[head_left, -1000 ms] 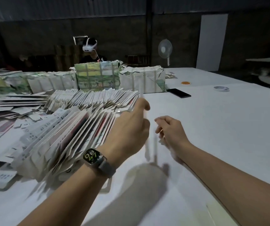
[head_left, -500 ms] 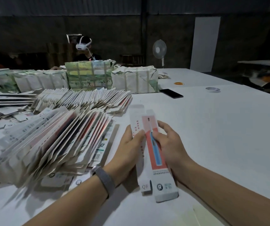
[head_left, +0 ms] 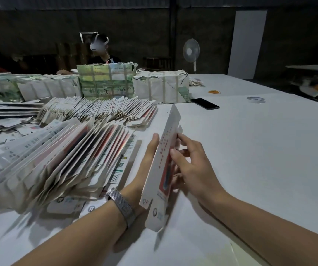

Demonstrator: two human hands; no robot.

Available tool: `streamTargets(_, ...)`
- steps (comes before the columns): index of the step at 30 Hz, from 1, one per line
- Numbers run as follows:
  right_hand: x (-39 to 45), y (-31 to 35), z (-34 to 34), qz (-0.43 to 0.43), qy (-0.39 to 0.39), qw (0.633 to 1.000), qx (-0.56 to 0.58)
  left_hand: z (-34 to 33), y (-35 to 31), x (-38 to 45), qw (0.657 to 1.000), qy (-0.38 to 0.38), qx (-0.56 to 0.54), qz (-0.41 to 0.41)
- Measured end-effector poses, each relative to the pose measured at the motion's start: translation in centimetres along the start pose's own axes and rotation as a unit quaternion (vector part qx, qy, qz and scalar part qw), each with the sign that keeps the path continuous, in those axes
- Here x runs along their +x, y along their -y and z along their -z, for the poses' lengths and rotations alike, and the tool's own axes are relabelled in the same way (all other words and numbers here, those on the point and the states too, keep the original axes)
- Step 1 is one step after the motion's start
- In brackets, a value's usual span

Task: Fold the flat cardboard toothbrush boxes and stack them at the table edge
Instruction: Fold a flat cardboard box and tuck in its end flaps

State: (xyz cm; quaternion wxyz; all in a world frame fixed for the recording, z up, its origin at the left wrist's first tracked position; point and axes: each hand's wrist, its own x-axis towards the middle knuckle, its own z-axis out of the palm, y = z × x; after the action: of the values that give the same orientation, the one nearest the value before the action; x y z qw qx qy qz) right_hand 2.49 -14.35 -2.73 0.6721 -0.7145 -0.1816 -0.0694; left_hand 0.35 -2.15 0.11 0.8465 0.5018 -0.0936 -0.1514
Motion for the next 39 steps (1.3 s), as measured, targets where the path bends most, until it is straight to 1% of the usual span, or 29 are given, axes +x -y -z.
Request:
streamTargets(2, 0.1, 0.0, 0.2, -0.030, 0.016, 0.999, 0.042, 0.6, 0.0, 0.3, 1.000, 0.012, -0.003, 0.012)
streamTargets(4, 0.2, 0.0, 0.4, -0.060, 0.011, 0.995, 0.076, 1.3, 0.1, 0.5, 1.000, 0.015, 0.020, 0.001)
streamTargets(6, 0.5, 0.2, 0.9, -0.094, -0.023, 0.990, 0.100, 1.5, 0.3, 0.6, 0.999, -0.017, 0.048, -0.007)
streamTargets(7, 0.5, 0.2, 1.1, -0.100, -0.041, 0.989, 0.098, 1.5, 0.4, 0.5, 0.998, -0.037, 0.051, 0.004)
streamTargets(10, 0.8, 0.3, 1.7, -0.065, -0.048, 0.994, 0.075, 1.4, 1.6, 0.4, 0.992, -0.106, 0.073, 0.011)
streamTargets(13, 0.7, 0.6, 1.6, -0.044, -0.033, 0.996, 0.075, 1.1, 1.9, 0.6, 0.981, -0.149, 0.112, -0.052)
streamTargets(15, 0.7, 0.9, 1.3, -0.049, -0.018, 0.994, 0.091, 0.9, 1.7, 0.6, 0.976, -0.163, 0.124, -0.075)
streamTargets(18, 0.4, 1.1, 1.1, -0.063, -0.007, 0.991, 0.117, 0.5, 2.2, 0.6, 0.972, -0.156, 0.158, -0.082)
streamTargets(20, 0.2, 1.3, 1.0, -0.082, 0.004, 0.983, 0.162, 0.2, 2.5, 0.6, 0.971, -0.155, 0.155, -0.091)
streamTargets(22, 0.2, 1.6, 0.9, -0.094, 0.015, 0.978, 0.185, 0.0, 2.5, 0.4, 0.974, -0.146, 0.139, -0.103)
streamTargets(26, 0.6, 1.6, 0.3, -0.063, 0.021, 0.983, 0.169, -0.2, 2.6, 0.3, 0.976, -0.130, 0.120, -0.126)
streamTargets(29, 0.8, 1.4, -0.3, -0.065, 0.011, 0.983, 0.170, -0.2, 3.0, 0.7, 0.973, -0.124, 0.127, -0.145)
streamTargets(32, 0.7, 1.7, -0.6, -0.059, 0.011, 0.986, 0.153, 0.1, 3.2, 1.0, 0.970, -0.129, 0.145, -0.143)
streamTargets(34, 0.7, 1.8, -0.6, -0.055, 0.017, 0.990, 0.133, 0.4, 3.2, 1.0, 0.972, -0.114, 0.148, -0.141)
streamTargets(37, 0.5, 1.8, 0.0, -0.051, 0.013, 0.986, 0.158, 0.5, 3.2, 1.0, 0.973, -0.093, 0.154, -0.142)
streamTargets(39, 0.5, 1.6, 0.2, -0.057, 0.005, 0.984, 0.167, 0.5, 3.0, 0.9, 0.970, -0.085, 0.177, -0.142)
